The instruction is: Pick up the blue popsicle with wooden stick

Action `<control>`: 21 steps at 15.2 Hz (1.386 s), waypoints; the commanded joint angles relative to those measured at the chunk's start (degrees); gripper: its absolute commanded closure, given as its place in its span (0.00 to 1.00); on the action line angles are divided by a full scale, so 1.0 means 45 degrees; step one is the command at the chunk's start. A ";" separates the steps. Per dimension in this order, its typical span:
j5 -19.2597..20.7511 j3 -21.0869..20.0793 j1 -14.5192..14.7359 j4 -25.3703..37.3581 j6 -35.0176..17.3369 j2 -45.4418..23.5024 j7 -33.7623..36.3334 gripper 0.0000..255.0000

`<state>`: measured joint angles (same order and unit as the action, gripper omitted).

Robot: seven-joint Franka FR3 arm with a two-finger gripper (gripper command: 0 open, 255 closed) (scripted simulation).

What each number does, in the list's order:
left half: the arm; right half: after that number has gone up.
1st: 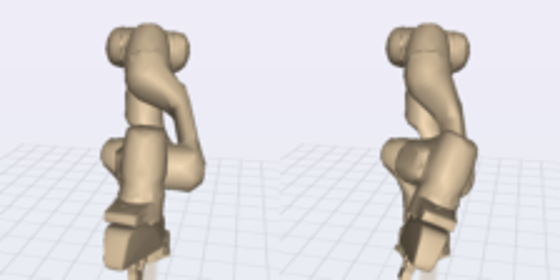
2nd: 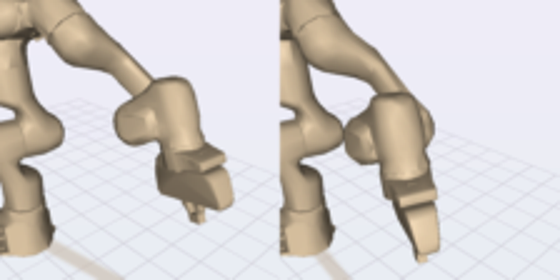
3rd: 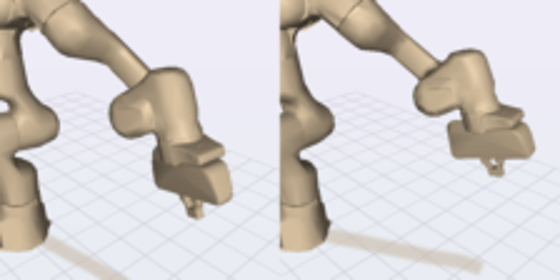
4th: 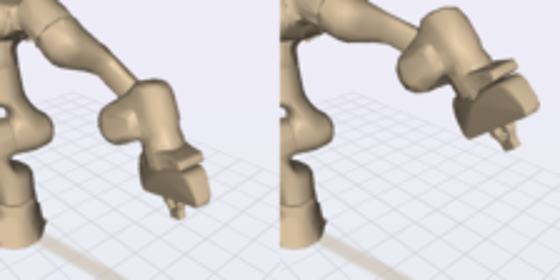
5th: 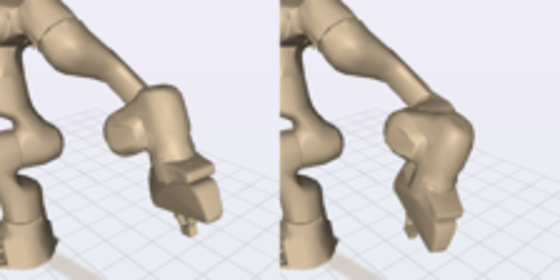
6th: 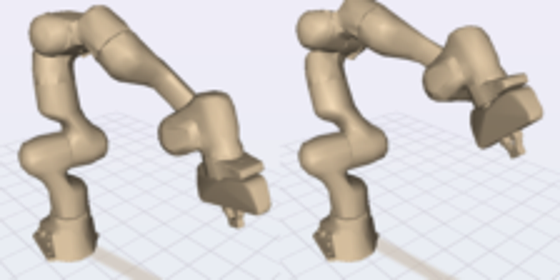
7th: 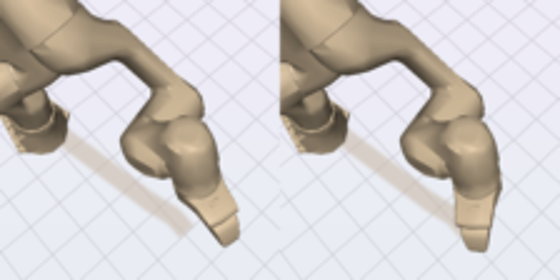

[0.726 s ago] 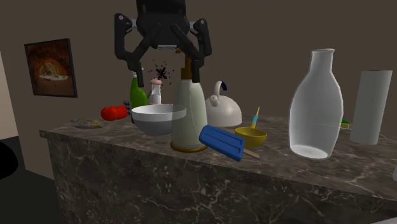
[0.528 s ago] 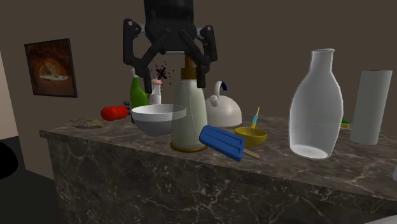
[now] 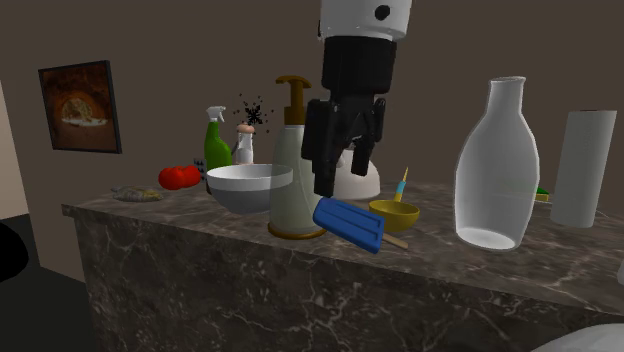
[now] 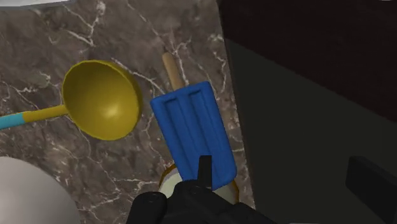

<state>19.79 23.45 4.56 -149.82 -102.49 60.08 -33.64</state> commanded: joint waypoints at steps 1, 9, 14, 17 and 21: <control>0.0801 0.1426 0.0338 -0.0442 -0.1005 0.0290 -0.2129 0.00; 0.2466 0.5232 0.1774 -0.0683 -0.3400 0.0049 -0.6679 0.00; 0.2895 0.5779 0.1659 -0.1264 -0.4168 -0.0133 -0.6733 0.00; 0.2890 0.5774 0.1666 -0.1261 -0.4167 -0.0136 -0.6727 1.00; 0.2890 0.5776 0.1668 -0.1258 -0.4168 -0.0138 -0.6728 1.00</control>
<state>32.79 49.44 12.06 -155.49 -121.24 59.46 -63.91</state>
